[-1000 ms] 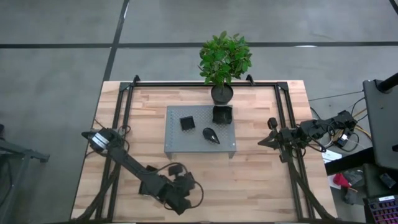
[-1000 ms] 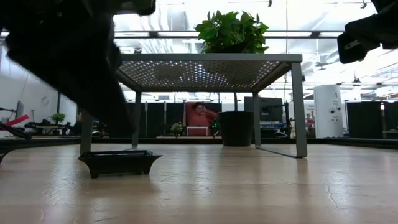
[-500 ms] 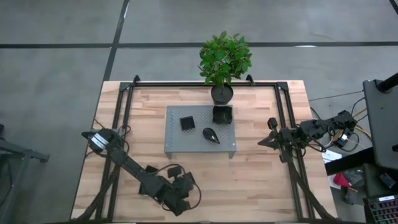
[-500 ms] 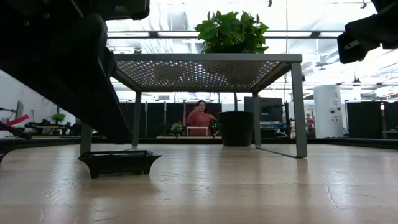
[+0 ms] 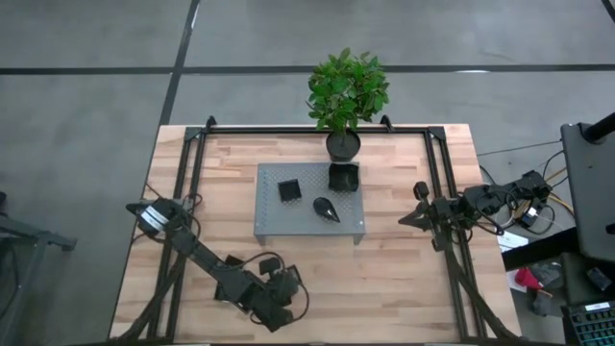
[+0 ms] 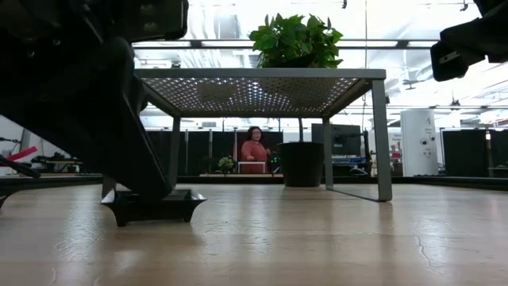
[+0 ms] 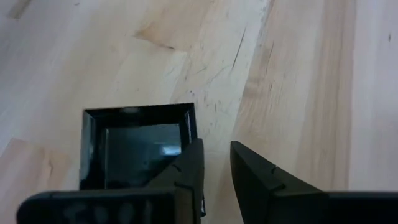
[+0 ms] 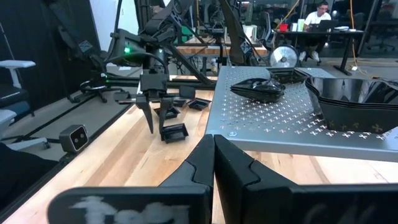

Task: Pick & Place Mini shaped plates
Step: Stack the black square plate on the black square plate on the shelf

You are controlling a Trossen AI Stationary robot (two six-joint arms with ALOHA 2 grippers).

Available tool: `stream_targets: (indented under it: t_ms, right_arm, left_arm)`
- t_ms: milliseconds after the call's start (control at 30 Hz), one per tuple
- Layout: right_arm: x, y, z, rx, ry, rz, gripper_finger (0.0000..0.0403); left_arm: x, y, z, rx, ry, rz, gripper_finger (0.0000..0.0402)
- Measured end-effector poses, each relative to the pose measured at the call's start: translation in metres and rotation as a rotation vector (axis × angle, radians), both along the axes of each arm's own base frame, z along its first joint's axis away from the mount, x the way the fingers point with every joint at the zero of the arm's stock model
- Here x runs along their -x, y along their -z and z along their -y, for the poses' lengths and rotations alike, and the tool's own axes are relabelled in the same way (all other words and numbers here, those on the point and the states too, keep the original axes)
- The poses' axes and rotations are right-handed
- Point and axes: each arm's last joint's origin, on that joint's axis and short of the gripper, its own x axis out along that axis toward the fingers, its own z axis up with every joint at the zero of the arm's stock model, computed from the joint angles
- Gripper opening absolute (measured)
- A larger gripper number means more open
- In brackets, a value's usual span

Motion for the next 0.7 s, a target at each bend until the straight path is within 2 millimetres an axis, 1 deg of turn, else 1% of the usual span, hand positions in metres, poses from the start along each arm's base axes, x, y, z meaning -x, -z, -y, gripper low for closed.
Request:
stream_targets:
  t_ms: [233,367,600,700]
  right_arm:
    - [0.0,0.0,0.0,0.003,0.0,0.001,0.0008]
    - [0.0,0.0,0.0,0.002,0.0,0.0,0.0008]
    - [0.0,0.0,0.0,0.002,0.0,0.0,0.0008]
    - [0.0,0.0,0.0,0.002,0.0,0.001,0.0008]
  left_arm:
    - [0.0002,0.0001,0.0006,-0.006,0.026,-0.008,0.0074]
    - [0.0023,0.0005,0.002,-0.045,0.075,-0.023,0.0074]
    - [0.003,0.0005,0.002,-0.049,0.081,-0.029,0.0074]
    - [0.0033,-0.0026,0.0017,-0.041,0.077,-0.021,0.0074]
